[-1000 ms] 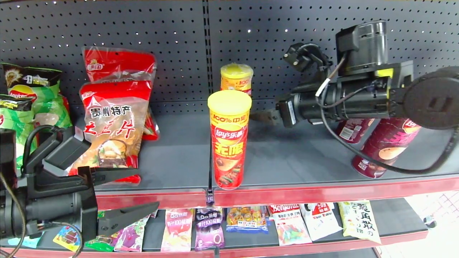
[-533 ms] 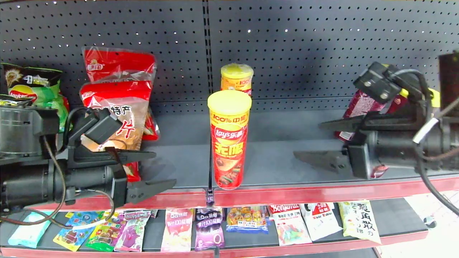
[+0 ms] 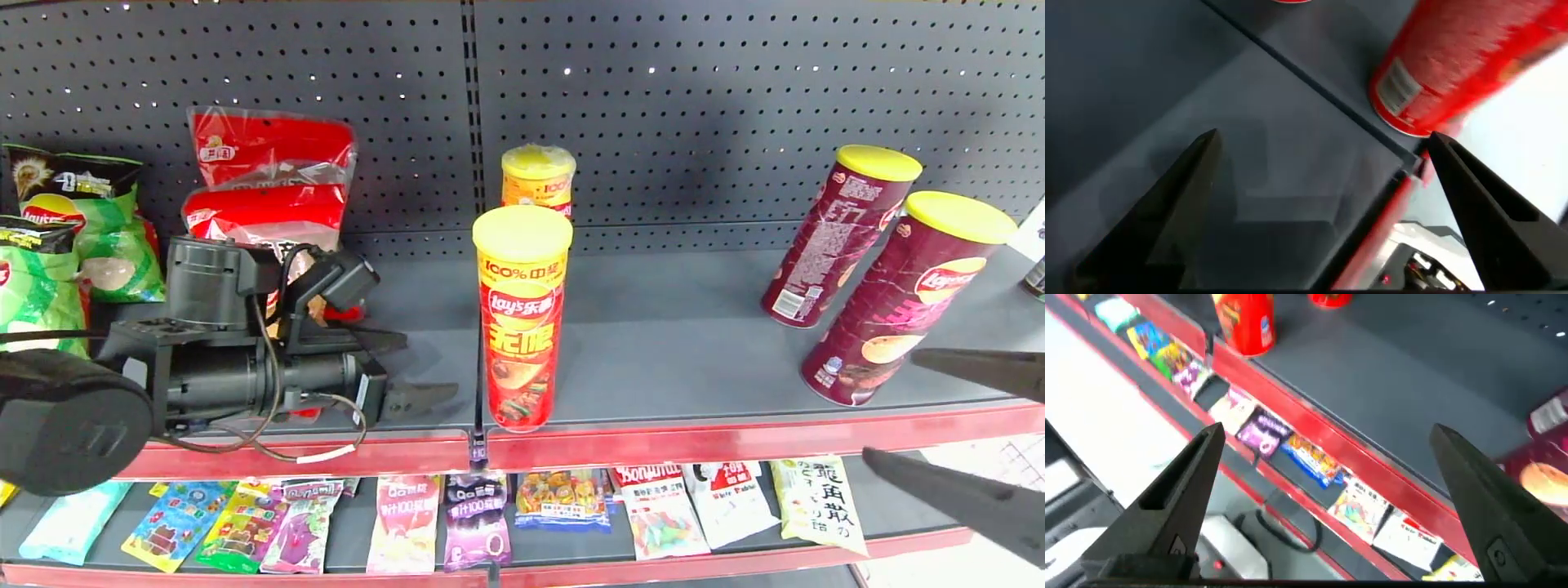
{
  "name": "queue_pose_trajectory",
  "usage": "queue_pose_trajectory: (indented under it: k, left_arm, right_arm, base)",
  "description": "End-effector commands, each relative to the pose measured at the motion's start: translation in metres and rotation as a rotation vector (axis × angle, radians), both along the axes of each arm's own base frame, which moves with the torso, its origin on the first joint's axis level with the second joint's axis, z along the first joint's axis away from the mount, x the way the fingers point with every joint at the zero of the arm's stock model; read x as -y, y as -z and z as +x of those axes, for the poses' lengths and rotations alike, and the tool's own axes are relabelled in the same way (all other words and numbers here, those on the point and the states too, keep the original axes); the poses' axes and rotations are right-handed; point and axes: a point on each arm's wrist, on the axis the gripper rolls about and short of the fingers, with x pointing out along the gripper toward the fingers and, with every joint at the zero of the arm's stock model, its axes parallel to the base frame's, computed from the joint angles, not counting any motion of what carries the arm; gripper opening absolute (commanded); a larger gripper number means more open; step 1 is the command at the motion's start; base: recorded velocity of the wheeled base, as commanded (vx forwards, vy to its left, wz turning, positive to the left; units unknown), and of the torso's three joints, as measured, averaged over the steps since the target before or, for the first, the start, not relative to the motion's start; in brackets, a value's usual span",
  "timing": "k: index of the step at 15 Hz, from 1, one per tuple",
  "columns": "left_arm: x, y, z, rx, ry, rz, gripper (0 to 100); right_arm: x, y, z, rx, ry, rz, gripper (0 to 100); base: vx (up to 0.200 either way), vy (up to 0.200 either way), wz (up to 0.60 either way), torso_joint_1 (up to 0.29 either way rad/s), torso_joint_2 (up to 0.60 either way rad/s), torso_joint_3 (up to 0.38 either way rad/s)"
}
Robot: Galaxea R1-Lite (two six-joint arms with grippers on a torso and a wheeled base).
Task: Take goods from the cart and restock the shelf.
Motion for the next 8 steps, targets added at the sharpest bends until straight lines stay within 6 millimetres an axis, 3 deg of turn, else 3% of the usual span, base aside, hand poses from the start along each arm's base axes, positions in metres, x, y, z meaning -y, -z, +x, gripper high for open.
queue_pose_trajectory:
  k: [1,8]
  left_arm:
    - [0.011,0.011,0.016,-0.023,0.004,0.019,100]
    - [0.020,0.016,0.028,-0.024,-0.005,0.032,100]
  right_arm:
    - [0.015,-0.011,-0.011,0.056,0.079,0.066,100]
    - [0.015,-0.013,-0.011,0.054,0.085,0.078,100]
  base:
    - [0.000,0.000,0.00,0.000,0.00,0.000]
    - [0.000,0.000,0.00,0.000,0.00,0.000]
